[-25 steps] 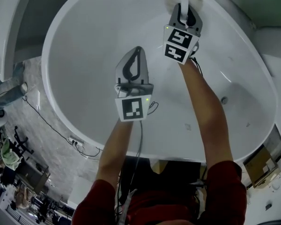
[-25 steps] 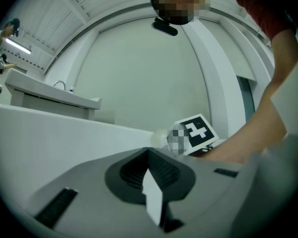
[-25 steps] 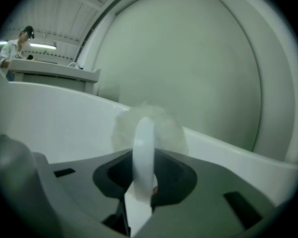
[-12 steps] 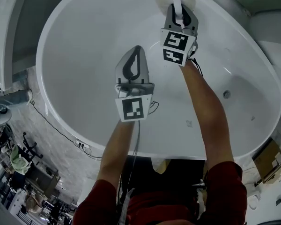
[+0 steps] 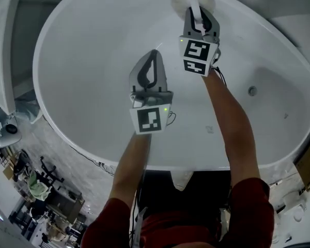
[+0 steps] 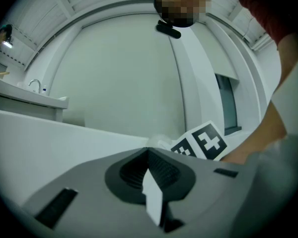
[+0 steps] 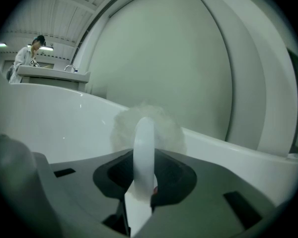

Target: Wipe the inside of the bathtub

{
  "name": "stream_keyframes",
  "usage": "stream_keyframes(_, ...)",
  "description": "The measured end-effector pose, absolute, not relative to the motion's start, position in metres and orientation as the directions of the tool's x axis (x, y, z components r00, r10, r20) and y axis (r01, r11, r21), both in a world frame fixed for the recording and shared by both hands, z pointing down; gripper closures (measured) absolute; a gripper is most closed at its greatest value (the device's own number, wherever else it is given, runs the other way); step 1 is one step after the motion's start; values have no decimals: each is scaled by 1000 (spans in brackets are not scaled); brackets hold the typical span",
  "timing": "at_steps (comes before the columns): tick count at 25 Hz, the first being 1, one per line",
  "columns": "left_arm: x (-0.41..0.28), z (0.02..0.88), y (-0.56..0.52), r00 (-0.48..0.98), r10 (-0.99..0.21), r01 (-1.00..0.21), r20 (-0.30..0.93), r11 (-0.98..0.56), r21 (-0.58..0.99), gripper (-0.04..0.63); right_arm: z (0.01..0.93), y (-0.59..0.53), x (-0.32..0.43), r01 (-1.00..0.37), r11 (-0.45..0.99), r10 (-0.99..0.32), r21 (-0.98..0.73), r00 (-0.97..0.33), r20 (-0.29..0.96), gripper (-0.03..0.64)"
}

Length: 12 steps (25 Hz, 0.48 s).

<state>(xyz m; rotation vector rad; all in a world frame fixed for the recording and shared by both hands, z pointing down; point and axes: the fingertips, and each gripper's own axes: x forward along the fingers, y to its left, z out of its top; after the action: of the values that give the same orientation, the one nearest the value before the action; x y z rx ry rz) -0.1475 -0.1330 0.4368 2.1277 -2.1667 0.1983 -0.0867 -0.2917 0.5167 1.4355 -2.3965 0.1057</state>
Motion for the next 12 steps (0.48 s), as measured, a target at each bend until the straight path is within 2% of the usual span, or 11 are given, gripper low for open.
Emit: stream_keyframes(12, -30, 442, -151, 109, -979, -993, 170, -114, -22, 580, 531, -289, 52, -902, 404, -876, 150, -334, 349, 525)
